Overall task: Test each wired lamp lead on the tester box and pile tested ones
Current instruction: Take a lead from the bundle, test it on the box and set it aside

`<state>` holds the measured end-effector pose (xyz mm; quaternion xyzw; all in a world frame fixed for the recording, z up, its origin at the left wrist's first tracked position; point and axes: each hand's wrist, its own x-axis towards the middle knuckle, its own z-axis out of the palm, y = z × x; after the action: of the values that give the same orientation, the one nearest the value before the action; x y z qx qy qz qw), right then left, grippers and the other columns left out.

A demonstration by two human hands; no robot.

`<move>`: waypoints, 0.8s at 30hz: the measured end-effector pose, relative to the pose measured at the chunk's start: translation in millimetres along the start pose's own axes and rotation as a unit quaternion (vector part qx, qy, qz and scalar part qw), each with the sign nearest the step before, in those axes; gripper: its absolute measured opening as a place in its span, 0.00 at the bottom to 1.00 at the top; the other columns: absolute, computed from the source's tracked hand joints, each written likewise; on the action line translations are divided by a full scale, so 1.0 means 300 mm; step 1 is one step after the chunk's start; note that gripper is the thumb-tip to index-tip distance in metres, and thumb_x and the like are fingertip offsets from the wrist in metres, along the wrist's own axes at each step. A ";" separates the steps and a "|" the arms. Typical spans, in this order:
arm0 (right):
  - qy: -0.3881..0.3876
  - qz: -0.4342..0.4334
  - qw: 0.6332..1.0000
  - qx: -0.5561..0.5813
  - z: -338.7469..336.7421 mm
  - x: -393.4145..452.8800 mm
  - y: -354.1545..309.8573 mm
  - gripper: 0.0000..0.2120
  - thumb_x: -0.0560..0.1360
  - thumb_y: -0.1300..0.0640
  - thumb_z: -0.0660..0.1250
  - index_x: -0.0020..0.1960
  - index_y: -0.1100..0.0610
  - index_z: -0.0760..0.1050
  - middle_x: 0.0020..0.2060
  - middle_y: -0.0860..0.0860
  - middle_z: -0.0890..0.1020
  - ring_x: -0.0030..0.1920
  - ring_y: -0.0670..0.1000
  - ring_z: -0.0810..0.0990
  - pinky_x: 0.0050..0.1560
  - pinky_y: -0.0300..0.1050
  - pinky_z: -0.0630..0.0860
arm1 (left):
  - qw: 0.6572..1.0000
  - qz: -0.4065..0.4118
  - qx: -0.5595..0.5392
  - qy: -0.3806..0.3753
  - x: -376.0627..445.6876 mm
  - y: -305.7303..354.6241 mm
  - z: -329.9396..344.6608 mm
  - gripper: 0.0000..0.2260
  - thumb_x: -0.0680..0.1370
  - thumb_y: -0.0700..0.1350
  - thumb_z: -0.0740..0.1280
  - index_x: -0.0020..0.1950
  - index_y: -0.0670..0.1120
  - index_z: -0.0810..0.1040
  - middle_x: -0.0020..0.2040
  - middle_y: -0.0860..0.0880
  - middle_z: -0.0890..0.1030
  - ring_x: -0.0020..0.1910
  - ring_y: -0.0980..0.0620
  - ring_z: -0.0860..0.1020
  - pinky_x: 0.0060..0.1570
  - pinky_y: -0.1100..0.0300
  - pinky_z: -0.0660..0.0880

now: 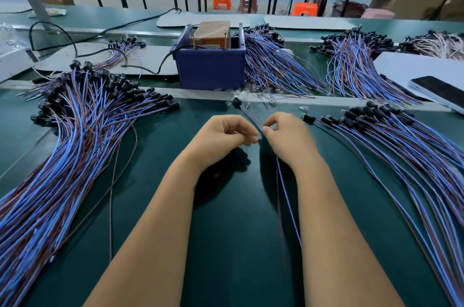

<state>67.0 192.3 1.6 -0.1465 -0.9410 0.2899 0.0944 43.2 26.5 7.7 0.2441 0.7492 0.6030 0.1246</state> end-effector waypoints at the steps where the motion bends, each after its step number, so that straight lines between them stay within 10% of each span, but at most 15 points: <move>1: -0.001 0.008 1.000 -0.017 -0.004 -0.006 0.006 0.05 0.78 0.51 0.64 0.52 0.49 0.76 0.42 0.47 0.75 0.47 0.53 0.75 0.43 0.45 0.67 | 1.000 -0.005 0.001 0.011 -0.001 -0.001 0.003 0.18 0.75 0.25 0.58 0.42 0.45 0.81 0.37 0.51 0.84 0.40 0.57 0.81 0.47 0.67 0.77; 6: 0.016 0.053 0.993 -0.100 -0.045 -0.043 0.038 0.06 0.77 0.50 0.64 0.50 0.53 0.74 0.45 0.50 0.77 0.47 0.56 0.75 0.42 0.46 0.66 | 0.991 -0.001 0.127 0.050 -0.002 -0.006 0.097 0.14 0.75 0.36 0.63 0.43 0.55 0.79 0.42 0.53 0.84 0.44 0.53 0.82 0.54 0.52 0.78; 15: -0.002 0.152 0.979 -0.135 -0.218 -0.084 0.190 0.05 0.75 0.55 0.63 0.45 0.56 0.70 0.39 0.54 0.76 0.37 0.55 0.72 0.33 0.45 0.63 | 0.938 0.078 0.338 -0.024 0.025 0.036 0.396 0.16 0.76 0.43 0.61 0.64 0.51 0.74 0.55 0.49 0.80 0.60 0.45 0.72 0.57 0.53 0.61; 24: 0.077 0.143 0.968 -0.191 -0.245 -0.104 0.209 0.16 0.75 0.54 0.66 0.61 0.56 0.72 0.57 0.57 0.77 0.55 0.60 0.76 0.44 0.47 0.68 | 0.981 0.051 0.189 -0.007 0.028 0.055 0.441 0.14 0.75 0.37 0.61 0.54 0.49 0.82 0.52 0.50 0.83 0.57 0.49 0.77 0.61 0.56 0.71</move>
<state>129.5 269.4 22.7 -0.3165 -0.9383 0.1029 0.0944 103.4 144.8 -7.4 0.3058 0.8350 0.4546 0.0508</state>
